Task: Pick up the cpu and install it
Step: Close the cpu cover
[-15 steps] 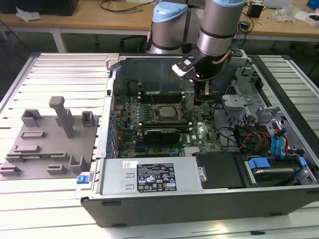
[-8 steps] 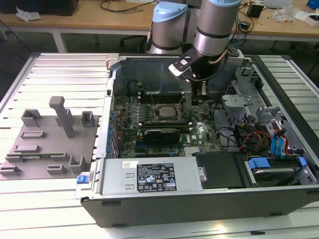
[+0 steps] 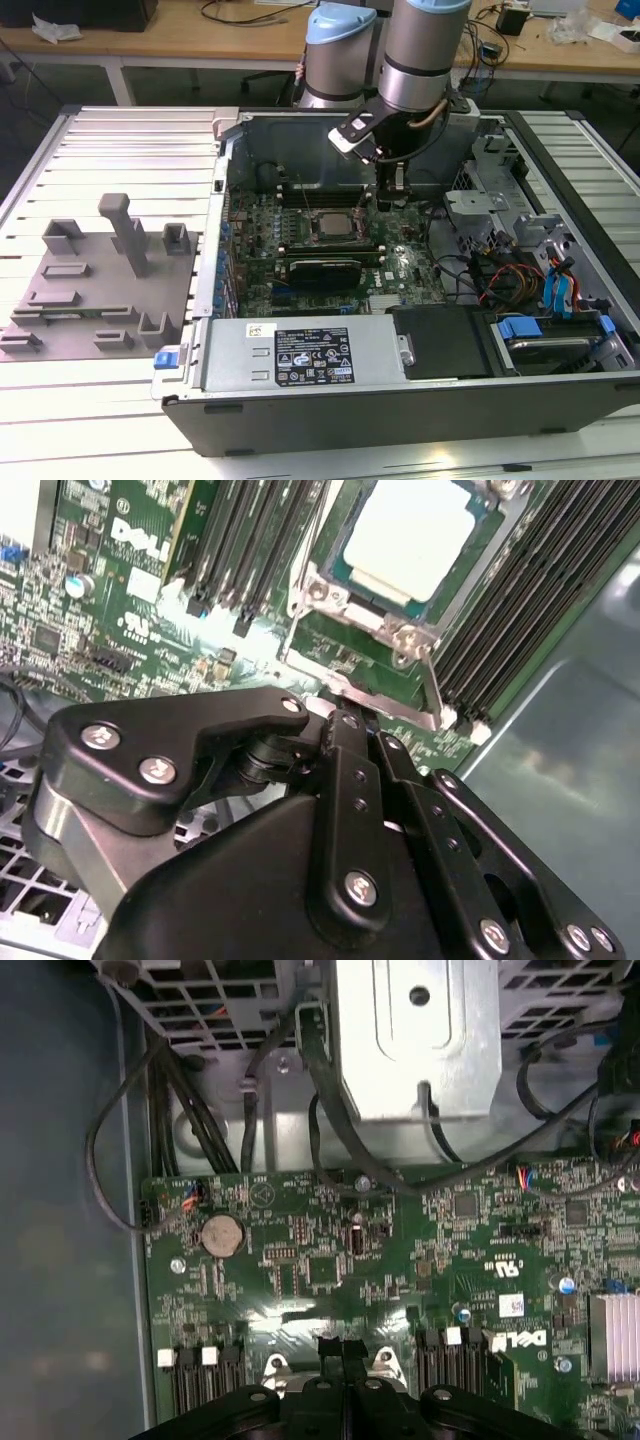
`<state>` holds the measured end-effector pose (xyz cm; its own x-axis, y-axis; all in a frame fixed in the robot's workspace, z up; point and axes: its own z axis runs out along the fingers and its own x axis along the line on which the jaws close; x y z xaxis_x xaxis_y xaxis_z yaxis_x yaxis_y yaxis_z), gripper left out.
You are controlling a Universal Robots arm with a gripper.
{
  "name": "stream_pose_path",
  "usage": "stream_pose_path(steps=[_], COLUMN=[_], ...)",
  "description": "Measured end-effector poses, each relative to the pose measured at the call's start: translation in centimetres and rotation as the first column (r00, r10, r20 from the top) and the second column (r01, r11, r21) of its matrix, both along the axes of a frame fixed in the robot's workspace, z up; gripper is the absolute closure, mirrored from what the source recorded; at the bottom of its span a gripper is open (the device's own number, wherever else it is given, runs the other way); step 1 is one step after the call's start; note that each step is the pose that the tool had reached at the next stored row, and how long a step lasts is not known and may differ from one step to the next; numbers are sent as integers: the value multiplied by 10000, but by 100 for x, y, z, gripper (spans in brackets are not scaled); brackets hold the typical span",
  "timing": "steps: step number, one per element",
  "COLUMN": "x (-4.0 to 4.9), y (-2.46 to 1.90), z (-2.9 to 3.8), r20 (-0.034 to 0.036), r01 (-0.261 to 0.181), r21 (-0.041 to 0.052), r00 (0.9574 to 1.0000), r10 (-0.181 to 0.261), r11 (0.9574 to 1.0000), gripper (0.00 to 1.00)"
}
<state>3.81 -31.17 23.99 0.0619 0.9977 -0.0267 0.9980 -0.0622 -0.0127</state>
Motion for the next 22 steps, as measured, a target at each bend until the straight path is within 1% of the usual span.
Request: stream_pose_path(steps=[2,9,20,22], x=[-53,-170,-179,-199], y=[2,8,9,9], z=[0,0,0,-2], r20=[-1,0,0,0], r01=[1,2,3,2], r21=[0,1,0,0], r00=[10000,10000,10000,10000], r10=[-1,-2,-3,-2], r11=[10000,10000,10000,10000], gripper=[89,89,89,89])
